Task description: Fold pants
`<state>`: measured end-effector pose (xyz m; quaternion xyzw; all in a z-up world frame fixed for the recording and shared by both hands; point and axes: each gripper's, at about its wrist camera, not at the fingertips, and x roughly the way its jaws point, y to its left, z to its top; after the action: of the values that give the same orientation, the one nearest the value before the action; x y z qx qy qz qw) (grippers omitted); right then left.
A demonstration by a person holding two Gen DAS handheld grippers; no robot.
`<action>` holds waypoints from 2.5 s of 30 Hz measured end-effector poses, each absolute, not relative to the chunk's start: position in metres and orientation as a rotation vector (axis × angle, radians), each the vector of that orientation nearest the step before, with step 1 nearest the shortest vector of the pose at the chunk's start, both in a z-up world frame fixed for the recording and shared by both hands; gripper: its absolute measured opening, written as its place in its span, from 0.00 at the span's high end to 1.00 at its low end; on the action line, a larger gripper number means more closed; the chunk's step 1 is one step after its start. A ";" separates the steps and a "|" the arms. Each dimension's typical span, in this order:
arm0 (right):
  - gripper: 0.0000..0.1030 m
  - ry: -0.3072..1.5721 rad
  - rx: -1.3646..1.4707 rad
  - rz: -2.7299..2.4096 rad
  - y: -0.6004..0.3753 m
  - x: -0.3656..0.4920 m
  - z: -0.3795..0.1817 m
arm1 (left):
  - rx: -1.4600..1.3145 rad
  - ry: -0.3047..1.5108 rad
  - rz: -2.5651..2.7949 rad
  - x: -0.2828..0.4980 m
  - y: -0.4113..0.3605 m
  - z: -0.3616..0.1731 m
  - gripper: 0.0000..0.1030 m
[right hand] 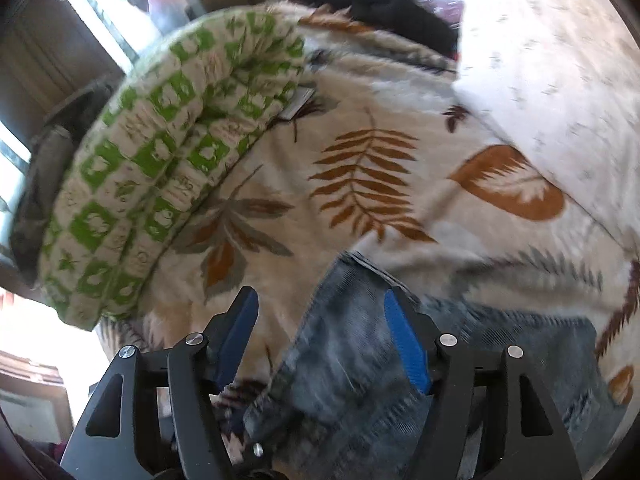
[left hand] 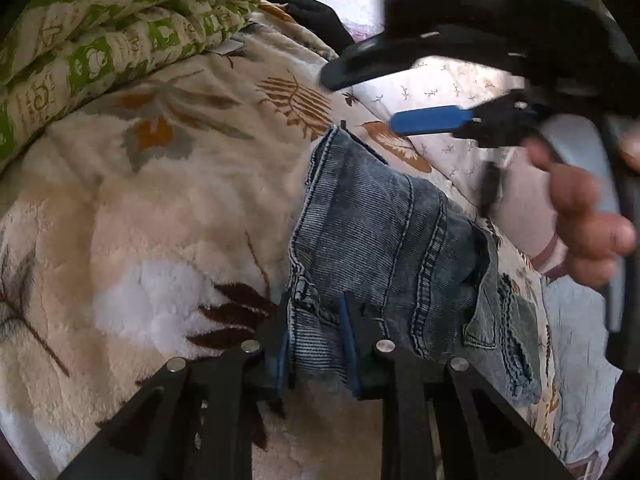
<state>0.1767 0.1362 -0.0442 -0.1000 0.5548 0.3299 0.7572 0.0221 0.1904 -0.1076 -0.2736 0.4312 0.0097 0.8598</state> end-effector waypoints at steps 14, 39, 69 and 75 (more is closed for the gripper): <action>0.74 1.327 -0.440 0.601 0.155 0.200 -0.114 | -0.625 0.884 0.022 0.021 0.195 -0.114 0.79; 0.90 1.031 -0.099 0.624 0.012 0.160 -0.004 | -0.469 0.653 -0.346 0.009 0.117 -0.039 0.88; 0.86 0.840 0.490 0.257 -0.375 0.115 -0.071 | 0.017 0.701 -0.711 -0.007 -0.090 -0.020 0.53; 0.45 0.846 0.567 0.434 -0.335 0.052 -0.039 | 0.043 0.717 -0.461 0.031 -0.015 -0.025 0.52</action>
<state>0.0518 -0.3347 -0.0388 0.2693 0.4015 0.2060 0.8508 0.0309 -0.0147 -0.0251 0.0209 0.3478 -0.2235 0.9103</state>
